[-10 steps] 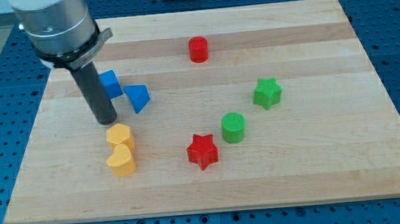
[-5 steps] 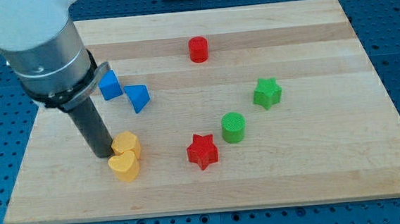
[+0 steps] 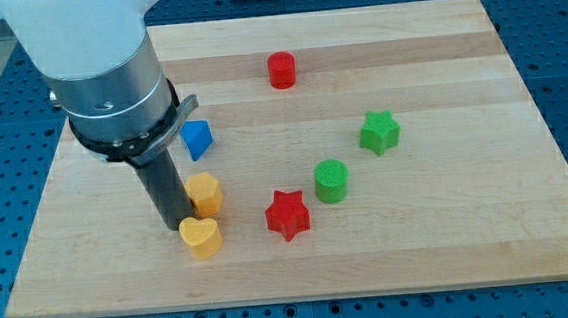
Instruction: Separate yellow hexagon and yellow heart
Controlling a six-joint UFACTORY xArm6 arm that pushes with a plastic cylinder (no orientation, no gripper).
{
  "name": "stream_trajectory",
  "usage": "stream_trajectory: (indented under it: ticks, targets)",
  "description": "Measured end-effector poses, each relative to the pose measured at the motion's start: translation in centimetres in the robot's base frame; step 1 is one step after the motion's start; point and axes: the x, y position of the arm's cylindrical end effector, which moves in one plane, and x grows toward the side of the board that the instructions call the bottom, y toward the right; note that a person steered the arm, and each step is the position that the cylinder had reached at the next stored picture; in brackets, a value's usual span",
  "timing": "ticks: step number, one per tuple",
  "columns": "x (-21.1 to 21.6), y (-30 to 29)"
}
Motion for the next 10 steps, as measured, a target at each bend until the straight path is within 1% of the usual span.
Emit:
stream_trajectory:
  ticks: [2,7,10]
  targets:
    - [0.0,2.0]
    - [0.0,4.0]
    - [2.9,5.1]
